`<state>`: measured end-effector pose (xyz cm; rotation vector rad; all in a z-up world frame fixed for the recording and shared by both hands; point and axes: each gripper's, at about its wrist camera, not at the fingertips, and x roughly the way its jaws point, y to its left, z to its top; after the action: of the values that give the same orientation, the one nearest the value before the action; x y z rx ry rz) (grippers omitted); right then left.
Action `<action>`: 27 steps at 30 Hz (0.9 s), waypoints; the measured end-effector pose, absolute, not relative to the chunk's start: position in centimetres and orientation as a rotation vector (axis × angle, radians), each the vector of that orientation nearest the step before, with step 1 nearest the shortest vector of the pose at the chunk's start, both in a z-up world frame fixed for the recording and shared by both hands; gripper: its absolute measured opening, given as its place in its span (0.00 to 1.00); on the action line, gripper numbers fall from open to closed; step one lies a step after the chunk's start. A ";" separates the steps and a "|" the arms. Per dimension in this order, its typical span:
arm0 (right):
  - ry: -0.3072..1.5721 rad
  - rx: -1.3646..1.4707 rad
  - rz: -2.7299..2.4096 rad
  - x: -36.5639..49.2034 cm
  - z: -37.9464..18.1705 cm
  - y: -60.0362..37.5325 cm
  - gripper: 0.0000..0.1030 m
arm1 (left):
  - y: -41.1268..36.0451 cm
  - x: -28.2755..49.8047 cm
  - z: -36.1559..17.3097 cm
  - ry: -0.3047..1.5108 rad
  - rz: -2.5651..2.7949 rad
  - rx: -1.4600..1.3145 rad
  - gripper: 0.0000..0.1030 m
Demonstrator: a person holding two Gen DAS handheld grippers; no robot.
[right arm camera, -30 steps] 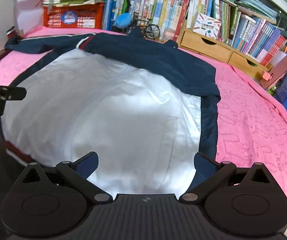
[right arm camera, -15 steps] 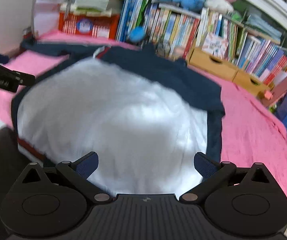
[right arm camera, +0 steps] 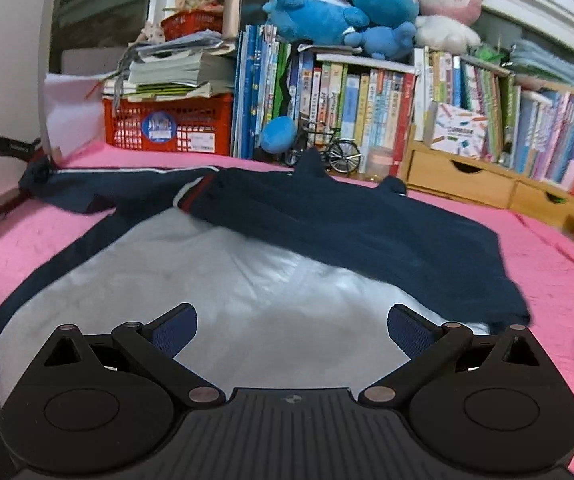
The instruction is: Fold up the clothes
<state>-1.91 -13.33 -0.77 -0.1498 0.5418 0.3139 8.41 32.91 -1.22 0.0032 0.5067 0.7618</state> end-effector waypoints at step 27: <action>0.659 -0.031 0.372 5.7 -4.7 -12.2 1.00 | 27.4 13.3 3.2 0.339 0.313 0.013 0.12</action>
<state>5.65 -12.17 -4.69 -0.0306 0.6595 0.3716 13.28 27.36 3.22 0.0128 0.3395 0.3132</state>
